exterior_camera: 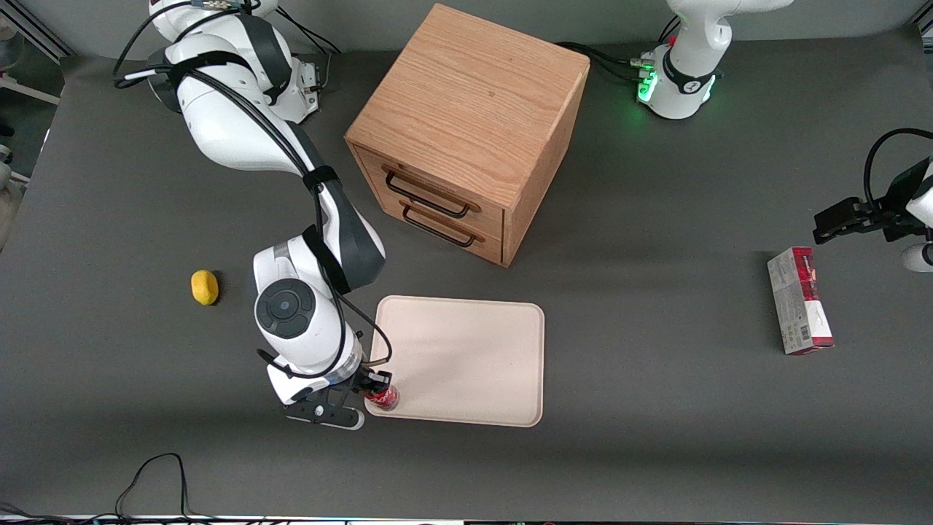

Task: Place coke bottle on tray
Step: 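Lower the bottle upright onto the tray's corner and open the gripper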

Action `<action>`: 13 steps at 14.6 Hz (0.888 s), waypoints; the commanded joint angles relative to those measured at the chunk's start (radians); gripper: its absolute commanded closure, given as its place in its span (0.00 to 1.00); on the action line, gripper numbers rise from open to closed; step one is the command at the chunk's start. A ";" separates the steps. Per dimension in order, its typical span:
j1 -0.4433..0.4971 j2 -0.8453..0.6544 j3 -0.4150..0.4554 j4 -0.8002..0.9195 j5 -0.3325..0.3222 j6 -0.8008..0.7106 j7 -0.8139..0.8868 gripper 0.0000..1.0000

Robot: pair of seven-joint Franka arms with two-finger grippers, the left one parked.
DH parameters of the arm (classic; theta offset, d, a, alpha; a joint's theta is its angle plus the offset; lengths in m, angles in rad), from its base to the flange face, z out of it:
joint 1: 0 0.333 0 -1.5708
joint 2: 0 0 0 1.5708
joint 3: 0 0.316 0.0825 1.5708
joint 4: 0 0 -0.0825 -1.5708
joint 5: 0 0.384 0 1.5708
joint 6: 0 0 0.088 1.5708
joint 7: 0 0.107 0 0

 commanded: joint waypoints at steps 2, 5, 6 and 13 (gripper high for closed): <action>0.021 0.017 0.000 0.040 -0.025 -0.004 0.052 0.01; 0.027 0.017 -0.002 0.037 -0.025 -0.014 0.079 0.00; 0.027 0.017 -0.002 0.035 -0.025 -0.014 0.081 0.00; 0.027 0.015 -0.002 0.035 -0.025 -0.026 0.079 0.00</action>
